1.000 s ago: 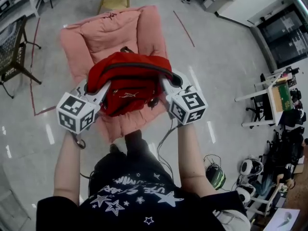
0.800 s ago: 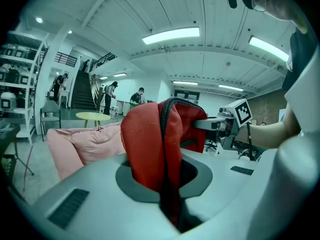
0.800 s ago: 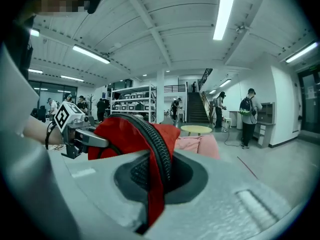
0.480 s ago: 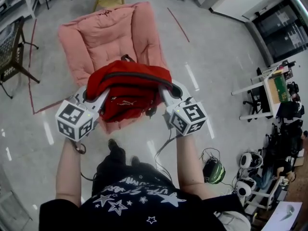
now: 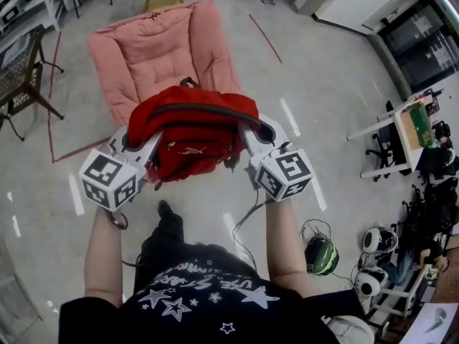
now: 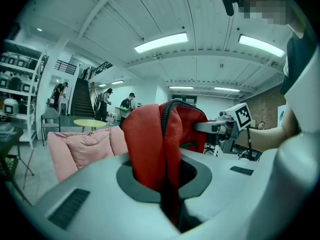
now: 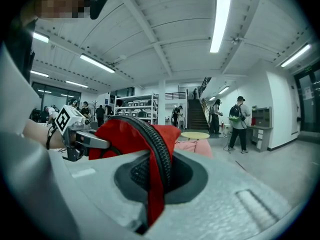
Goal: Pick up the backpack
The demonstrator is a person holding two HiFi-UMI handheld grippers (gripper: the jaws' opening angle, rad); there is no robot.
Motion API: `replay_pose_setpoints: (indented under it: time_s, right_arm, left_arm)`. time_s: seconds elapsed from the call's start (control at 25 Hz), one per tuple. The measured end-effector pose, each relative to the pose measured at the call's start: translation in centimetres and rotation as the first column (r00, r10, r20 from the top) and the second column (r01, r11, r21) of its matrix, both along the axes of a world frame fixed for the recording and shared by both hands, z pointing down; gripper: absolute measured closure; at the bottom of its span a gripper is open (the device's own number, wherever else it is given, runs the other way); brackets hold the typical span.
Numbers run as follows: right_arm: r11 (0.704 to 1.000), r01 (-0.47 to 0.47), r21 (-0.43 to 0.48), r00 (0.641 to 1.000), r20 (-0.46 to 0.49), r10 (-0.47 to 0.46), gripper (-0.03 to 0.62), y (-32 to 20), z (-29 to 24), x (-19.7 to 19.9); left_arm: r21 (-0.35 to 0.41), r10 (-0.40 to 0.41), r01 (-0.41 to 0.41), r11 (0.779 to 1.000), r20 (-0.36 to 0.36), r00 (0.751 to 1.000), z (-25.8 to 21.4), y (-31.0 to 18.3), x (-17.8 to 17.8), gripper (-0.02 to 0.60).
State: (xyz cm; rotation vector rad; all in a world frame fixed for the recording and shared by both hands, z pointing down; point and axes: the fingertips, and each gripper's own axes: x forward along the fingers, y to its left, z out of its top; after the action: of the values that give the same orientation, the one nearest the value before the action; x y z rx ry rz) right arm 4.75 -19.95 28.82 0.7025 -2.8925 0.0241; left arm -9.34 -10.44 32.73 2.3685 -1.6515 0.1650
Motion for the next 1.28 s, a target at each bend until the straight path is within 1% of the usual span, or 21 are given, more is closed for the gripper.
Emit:
replay_pose_setpoints:
  time_s: [0.16,0.4,0.64,0.72,0.88,1.04,1.28]
  right_arm:
    - [1.000,0.010,-0.006,1.000,0.001,-0.010,0.582,2.4,0.2,3.7]
    - [0.999,0.032,-0.008,0.999,0.006,-0.032,0.582,7.1,0.0,8.6]
    - [0.999,0.053,0.006,0.998,0.018,-0.053,0.582,14.4,0.4,15.9]
    - [0.998,0.054,0.007,0.998,0.022,-0.055,0.582,15.5,0.0,16.9]
    - [0.998,0.058,-0.006,0.998,0.026,-0.058,0.582,16.1,-0.3,16.9]
    - [0.998,0.064,-0.008,0.997,0.031,-0.064,0.582,17.8,0.0,18.2]
    - [0.997,0.065,-0.033,0.997,0.040,-0.063,0.582,20.1,0.8,20.7]
  left_arm:
    - [-0.008,-0.007,0.007,1.000,-0.005,1.000,0.1,2.6,3.9,0.550]
    - [-0.022,-0.014,0.014,1.000,-0.021,1.000,0.2,7.9,9.2,0.554]
    - [-0.010,-0.032,0.032,0.999,-0.018,0.999,0.5,15.2,16.6,0.554]
    - [-0.008,-0.036,0.036,0.999,-0.018,0.999,0.1,16.3,17.5,0.554]
    - [-0.013,-0.035,0.035,0.999,-0.006,0.999,-0.5,17.0,17.6,0.555]
    - [-0.016,-0.038,0.038,0.999,0.006,0.999,-0.5,18.7,19.0,0.557]
    - [-0.042,-0.034,0.034,0.999,-0.008,0.999,0.2,21.0,21.4,0.557]
